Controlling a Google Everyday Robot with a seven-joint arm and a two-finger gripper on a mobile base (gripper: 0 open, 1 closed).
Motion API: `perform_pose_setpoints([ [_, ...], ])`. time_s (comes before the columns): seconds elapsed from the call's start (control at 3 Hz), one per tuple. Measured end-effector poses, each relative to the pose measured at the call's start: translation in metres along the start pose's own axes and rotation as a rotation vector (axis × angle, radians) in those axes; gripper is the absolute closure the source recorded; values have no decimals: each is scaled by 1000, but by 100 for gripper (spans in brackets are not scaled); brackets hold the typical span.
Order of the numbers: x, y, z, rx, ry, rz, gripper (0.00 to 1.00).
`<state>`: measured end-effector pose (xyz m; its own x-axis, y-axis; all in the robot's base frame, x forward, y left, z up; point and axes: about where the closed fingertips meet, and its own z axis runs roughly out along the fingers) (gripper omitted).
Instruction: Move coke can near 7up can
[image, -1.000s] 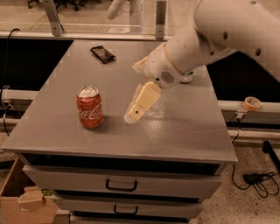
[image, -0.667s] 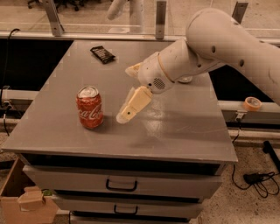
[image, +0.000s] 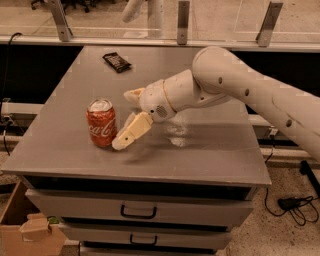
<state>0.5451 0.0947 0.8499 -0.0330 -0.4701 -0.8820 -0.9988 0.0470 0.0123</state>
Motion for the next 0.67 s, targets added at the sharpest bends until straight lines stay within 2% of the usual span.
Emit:
perform_pose_setpoints([
  [0.33,-14,10,23,-56,-68,15,0],
  [0.67,-29,21,38,-106,-116,28,18],
])
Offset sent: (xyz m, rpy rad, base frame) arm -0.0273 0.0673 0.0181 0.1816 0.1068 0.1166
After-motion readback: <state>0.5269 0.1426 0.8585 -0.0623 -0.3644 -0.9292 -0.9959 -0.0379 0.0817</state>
